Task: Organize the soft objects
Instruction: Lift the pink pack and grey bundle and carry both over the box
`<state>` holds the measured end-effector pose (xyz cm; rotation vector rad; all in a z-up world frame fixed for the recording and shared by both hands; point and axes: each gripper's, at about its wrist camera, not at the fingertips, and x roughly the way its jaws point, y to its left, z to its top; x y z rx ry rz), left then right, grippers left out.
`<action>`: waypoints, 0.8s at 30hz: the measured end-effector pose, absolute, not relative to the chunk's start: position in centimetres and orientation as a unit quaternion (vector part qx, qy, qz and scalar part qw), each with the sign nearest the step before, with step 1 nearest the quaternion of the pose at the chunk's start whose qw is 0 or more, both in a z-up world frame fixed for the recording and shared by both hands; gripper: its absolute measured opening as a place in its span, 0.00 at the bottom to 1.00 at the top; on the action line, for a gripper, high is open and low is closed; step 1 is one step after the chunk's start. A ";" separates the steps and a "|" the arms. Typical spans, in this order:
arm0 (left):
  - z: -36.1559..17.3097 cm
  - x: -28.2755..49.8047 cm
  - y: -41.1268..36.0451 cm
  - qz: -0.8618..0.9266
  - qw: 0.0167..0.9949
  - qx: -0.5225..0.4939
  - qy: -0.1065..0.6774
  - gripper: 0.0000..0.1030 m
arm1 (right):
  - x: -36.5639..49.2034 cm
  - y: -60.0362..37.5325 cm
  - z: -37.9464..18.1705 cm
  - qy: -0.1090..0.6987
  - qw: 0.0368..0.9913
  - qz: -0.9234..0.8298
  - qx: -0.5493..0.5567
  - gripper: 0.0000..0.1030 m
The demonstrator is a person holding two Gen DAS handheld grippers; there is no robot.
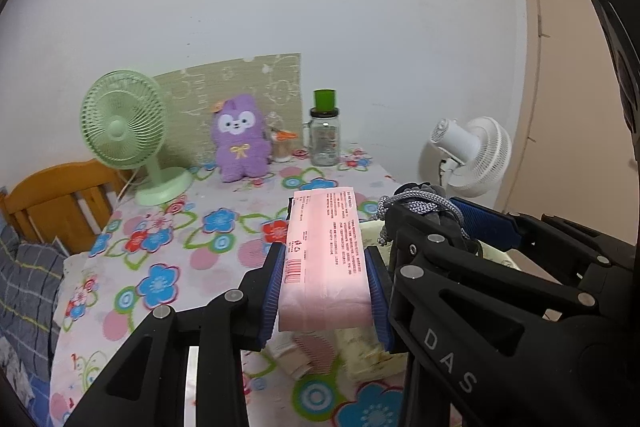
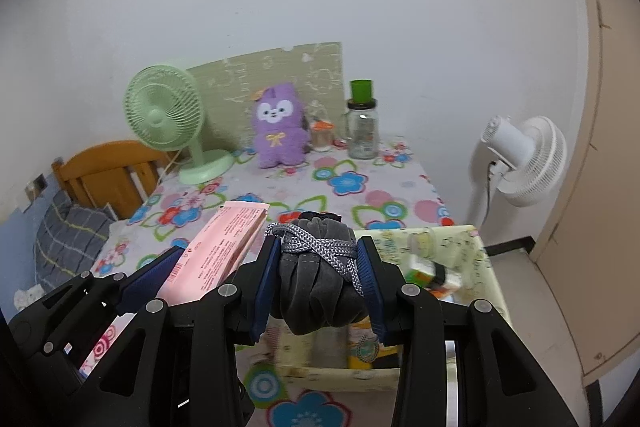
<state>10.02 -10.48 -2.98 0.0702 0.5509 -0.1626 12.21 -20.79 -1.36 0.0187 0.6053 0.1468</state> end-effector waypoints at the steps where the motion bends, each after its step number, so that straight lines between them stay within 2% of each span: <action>1: -3.0 10.2 -10.9 -0.085 0.958 0.035 0.272 0.38 | 12.3 -21.2 -1.4 0.298 0.952 0.069 0.009 0.41; 24: -5.7 14.6 -18.2 -0.138 0.942 0.046 0.304 0.39 | 16.0 -28.8 -3.5 0.329 0.944 0.017 0.035 0.41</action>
